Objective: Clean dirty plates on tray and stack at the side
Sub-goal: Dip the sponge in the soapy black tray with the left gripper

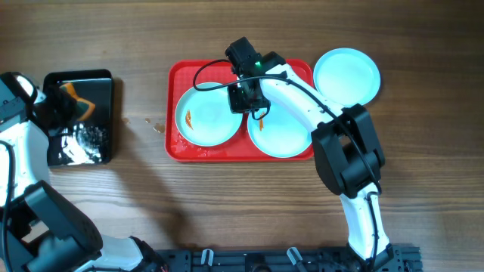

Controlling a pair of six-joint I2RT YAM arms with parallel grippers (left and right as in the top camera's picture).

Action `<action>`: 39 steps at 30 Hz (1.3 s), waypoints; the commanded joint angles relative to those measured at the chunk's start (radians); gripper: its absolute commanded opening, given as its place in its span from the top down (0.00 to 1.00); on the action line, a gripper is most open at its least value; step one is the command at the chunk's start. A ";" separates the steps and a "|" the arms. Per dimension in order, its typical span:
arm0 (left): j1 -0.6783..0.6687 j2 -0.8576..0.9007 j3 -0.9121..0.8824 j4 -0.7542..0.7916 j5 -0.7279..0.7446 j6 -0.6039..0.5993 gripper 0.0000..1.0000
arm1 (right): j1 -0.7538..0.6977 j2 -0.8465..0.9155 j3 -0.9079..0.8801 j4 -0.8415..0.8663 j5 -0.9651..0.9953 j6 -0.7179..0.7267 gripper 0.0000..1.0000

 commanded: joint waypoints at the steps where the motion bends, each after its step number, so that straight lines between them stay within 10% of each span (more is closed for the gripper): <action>1: 0.002 -0.056 -0.002 0.045 0.102 0.009 0.96 | -0.003 -0.013 -0.002 0.003 0.022 -0.014 0.96; 7: -0.025 0.026 -0.044 0.050 -0.181 0.081 0.96 | -0.002 -0.013 -0.002 0.019 0.020 0.000 0.96; 21: -0.020 -0.270 -0.042 0.376 0.109 0.100 0.96 | -0.003 -0.013 -0.005 0.009 0.021 -0.035 0.96; 31: 0.003 0.062 -0.092 0.311 0.138 0.197 0.96 | -0.003 -0.013 -0.005 0.000 0.021 -0.034 0.96; 39: 0.031 -0.279 -0.036 0.457 0.319 0.163 0.96 | -0.002 -0.013 -0.005 0.007 0.021 -0.034 0.96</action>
